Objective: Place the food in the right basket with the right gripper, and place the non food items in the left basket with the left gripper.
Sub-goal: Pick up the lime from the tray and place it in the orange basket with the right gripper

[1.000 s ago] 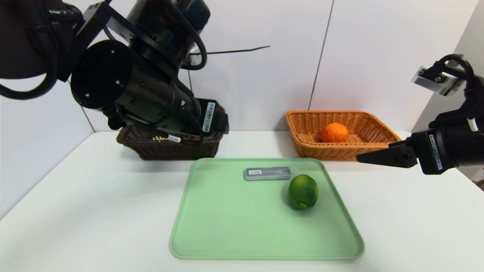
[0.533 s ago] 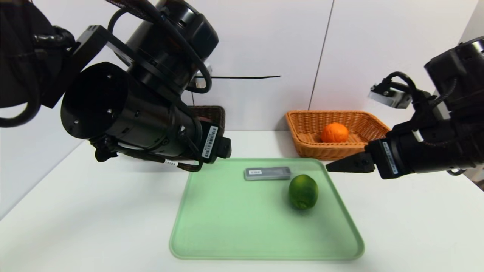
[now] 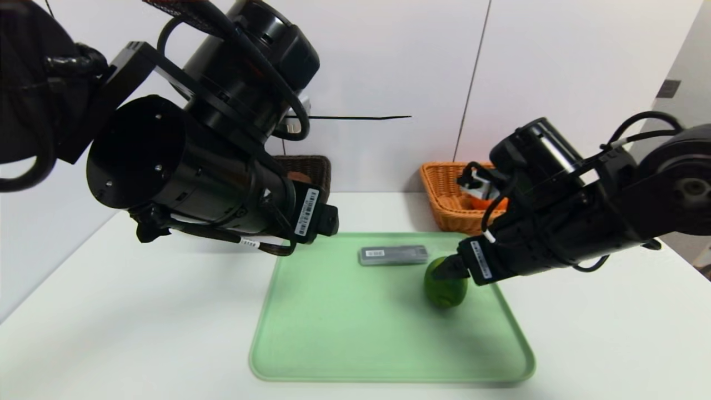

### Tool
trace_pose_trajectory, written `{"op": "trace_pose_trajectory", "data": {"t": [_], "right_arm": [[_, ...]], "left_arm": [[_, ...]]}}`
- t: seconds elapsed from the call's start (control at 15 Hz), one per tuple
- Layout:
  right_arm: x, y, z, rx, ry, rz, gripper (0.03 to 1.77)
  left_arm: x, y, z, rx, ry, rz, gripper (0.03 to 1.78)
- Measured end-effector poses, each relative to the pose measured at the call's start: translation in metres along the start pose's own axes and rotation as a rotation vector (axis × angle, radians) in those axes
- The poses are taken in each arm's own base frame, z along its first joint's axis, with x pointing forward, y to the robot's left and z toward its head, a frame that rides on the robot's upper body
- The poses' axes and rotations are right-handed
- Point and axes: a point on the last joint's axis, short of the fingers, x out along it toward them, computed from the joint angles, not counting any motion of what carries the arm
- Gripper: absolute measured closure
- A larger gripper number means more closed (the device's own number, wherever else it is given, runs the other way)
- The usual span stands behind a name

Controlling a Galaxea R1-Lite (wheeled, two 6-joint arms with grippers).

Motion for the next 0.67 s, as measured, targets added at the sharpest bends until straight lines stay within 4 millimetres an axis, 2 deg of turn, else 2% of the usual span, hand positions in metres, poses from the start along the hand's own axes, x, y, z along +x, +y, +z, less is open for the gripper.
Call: {"op": "trace_pose_trajectory", "data": {"t": [0.27, 0.67], "right_arm": [[0.035, 0.003, 0.003, 0.015, 0.066, -0.04, 0.09], [0.06, 0.004, 0.009, 0.034, 0.102, -0.051, 0.09]], "left_arm": [[0.0, 0.0, 0.0, -0.001, 0.001, 0.0, 0.12], [0.0, 0.0, 0.0, -0.001, -0.002, -0.001, 0.12]]}}
